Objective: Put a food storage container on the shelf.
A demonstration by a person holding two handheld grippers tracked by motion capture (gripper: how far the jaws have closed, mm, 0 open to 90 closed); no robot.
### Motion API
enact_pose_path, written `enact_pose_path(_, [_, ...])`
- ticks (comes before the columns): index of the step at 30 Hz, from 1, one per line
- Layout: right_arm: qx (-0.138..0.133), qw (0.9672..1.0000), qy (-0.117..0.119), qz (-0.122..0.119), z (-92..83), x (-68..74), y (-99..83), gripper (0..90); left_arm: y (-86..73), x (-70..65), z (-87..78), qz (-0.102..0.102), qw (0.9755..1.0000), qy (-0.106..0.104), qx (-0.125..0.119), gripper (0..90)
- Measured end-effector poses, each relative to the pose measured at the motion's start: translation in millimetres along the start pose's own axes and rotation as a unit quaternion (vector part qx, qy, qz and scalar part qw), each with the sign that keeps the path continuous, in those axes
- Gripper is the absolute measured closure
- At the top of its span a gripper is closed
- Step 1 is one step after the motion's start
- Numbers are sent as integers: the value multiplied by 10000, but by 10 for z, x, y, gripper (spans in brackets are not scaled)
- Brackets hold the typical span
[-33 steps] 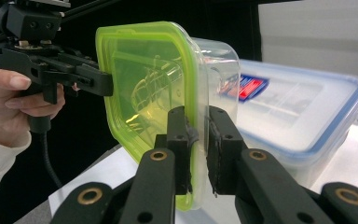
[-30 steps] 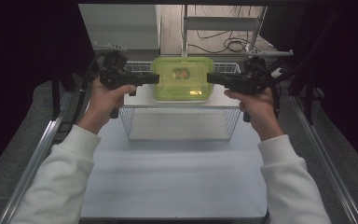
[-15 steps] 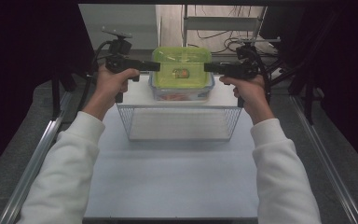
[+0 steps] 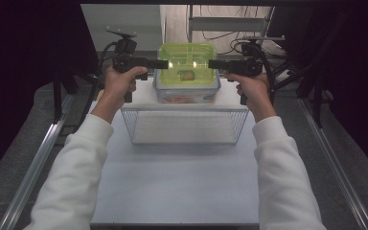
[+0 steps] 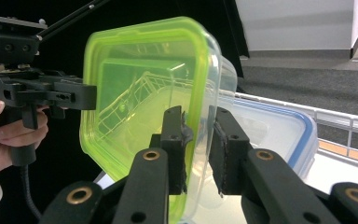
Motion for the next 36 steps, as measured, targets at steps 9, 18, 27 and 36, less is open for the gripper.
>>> enact_pose_path(9, [21,9997,-105,197,80,-79,-23,621,-18,64,131,-149,9999,19,30,536])
enact_pose_path(18, [-20,9992,-82,385,61,-151,-36,554,-71,-14,119,-128,9998,-128,-21,525])
enact_pose_path(27, [-58,9991,-87,419,102,-161,-24,490,-113,-46,85,-138,9998,-108,-115,460])
enact_pose_path(36, [-243,9989,-229,327,-60,-98,1,410,-95,-7,9,-58,9998,93,-161,284])
Point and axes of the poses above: each handheld gripper's, and its own axes: z roughly forward along the jaws, y roughly out of its top, x roughly to its left, the point moved 5 cm from there along z, roughly forward along the jaws
